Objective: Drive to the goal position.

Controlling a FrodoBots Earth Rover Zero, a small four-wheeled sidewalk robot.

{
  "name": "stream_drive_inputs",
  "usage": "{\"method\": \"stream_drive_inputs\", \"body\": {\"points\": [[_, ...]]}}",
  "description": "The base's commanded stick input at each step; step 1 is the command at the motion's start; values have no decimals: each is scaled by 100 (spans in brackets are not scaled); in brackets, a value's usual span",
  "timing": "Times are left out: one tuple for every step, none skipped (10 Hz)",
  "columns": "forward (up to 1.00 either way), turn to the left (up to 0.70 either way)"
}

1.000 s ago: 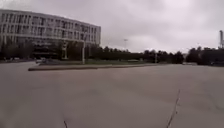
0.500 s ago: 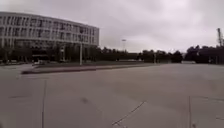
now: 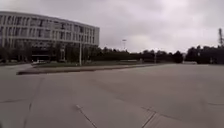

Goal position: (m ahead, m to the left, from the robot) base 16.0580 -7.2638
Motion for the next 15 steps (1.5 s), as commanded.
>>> {"method": "stream_drive_inputs", "body": {"points": [[70, 0], [70, -12], [70, -26], [70, -35], [70, -35], [70, -35], [70, -35], [70, -35], [70, -35], [70, -35], [70, -35], [70, -35], [70, -35], [70, -22], [70, -2]]}}
